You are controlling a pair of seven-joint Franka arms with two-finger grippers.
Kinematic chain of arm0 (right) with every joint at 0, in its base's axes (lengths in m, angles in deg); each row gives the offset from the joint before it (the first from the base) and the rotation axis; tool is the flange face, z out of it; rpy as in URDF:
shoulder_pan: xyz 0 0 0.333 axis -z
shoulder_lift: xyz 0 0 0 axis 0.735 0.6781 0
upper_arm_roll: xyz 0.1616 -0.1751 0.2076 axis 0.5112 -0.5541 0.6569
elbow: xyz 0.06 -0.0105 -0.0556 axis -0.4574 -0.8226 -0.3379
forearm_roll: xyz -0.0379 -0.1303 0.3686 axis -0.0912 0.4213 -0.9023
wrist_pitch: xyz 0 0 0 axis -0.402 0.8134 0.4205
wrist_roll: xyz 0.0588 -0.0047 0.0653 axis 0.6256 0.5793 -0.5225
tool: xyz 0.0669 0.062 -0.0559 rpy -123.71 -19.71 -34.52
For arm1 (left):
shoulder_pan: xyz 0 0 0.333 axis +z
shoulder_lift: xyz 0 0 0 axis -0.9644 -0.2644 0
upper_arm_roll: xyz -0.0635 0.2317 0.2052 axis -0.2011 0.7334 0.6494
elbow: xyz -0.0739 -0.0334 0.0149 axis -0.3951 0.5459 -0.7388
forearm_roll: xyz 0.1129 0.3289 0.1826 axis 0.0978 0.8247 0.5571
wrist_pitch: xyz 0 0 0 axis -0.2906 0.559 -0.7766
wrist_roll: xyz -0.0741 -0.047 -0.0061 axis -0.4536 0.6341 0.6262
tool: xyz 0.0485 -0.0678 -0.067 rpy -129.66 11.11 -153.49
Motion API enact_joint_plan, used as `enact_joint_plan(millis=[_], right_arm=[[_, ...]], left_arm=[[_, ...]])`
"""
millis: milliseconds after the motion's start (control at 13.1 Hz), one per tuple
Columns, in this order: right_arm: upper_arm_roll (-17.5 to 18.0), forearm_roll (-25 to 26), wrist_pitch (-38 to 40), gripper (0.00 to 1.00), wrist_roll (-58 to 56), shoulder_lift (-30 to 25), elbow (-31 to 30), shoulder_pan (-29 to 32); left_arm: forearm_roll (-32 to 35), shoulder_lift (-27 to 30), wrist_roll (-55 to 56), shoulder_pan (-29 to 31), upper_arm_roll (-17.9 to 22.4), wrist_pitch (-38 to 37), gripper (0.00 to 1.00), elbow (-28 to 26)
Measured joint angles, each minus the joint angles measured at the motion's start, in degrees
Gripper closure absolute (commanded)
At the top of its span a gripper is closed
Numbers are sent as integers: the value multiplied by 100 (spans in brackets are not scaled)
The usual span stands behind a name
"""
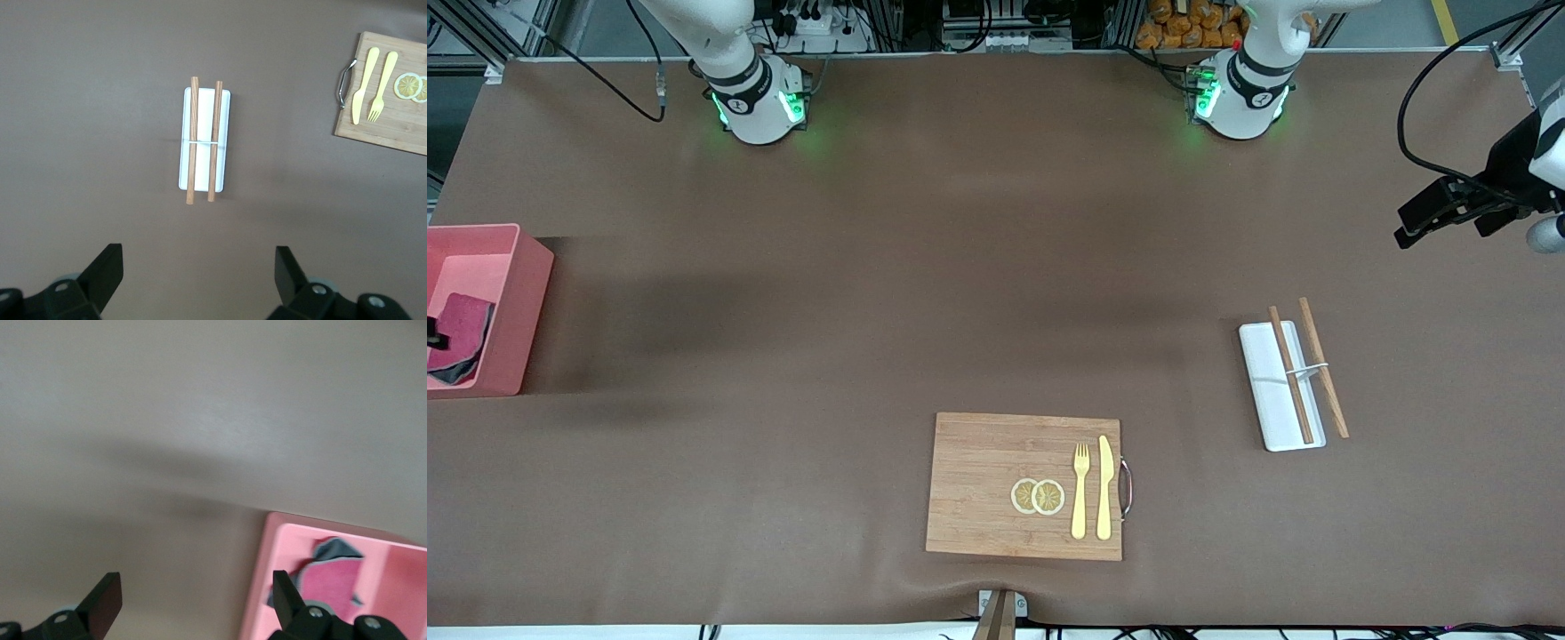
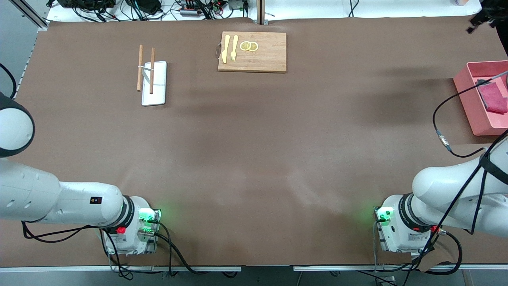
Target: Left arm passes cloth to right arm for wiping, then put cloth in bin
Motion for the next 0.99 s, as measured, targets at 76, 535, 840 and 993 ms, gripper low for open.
enact_joint_plan(millis=[76, 535, 840, 993], right_arm=[[2, 6, 20, 0, 343, -48, -77, -209], [32, -45, 496, 0, 2934, -926, -800, -1560], [41, -98, 925, 0, 4463, -1390, -918, -2412], [28, -98, 1026, 0, 4591, -1601, -912, -2510]], left_arm=[[0, 0, 0, 13, 1, 1, 0, 0], [0, 0, 0, 43, 6, 9, 0, 0], [0, 0, 0, 50, 6, 17, 0, 0], [0, 2, 0, 50, 6, 19, 0, 3]])
